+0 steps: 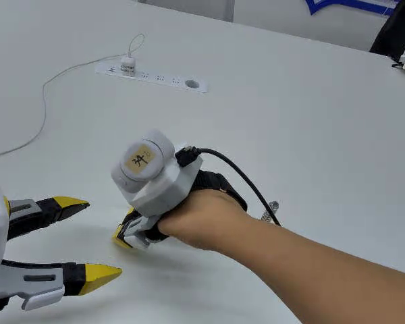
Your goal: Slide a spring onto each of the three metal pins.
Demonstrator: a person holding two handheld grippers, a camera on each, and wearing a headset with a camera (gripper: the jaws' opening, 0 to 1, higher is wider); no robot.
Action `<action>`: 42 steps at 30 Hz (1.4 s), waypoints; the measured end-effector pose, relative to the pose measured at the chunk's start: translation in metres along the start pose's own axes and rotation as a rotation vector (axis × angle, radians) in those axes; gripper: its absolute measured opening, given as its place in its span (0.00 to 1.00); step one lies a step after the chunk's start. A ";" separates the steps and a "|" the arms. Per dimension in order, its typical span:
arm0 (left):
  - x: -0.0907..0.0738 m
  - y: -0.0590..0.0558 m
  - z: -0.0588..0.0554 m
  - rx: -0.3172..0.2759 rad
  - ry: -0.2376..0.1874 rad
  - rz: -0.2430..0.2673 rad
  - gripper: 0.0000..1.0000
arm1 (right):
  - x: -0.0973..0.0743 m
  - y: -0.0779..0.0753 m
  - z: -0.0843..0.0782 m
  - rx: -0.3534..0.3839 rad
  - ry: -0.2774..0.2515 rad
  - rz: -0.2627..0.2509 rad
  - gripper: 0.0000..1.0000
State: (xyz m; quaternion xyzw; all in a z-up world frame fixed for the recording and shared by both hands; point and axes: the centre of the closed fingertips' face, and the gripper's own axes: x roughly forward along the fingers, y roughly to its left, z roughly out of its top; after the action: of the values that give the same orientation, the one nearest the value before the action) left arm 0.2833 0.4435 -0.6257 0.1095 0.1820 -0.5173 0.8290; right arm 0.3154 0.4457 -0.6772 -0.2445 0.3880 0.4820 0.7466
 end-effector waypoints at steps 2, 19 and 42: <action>-0.001 0.000 0.000 -0.002 0.000 0.001 0.68 | 0.001 0.000 -0.001 0.001 0.006 0.001 0.15; 0.000 0.000 0.001 0.000 -0.003 0.000 0.68 | -0.011 -0.001 0.000 0.030 -0.025 -0.014 0.12; 0.005 -0.003 0.006 0.015 -0.002 -0.015 0.68 | -0.046 -0.010 -0.006 0.089 -0.120 -0.060 0.12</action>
State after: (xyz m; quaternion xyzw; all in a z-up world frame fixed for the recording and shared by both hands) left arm 0.2834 0.4361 -0.6226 0.1139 0.1779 -0.5248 0.8246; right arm 0.3117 0.4122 -0.6432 -0.1930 0.3561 0.4555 0.7928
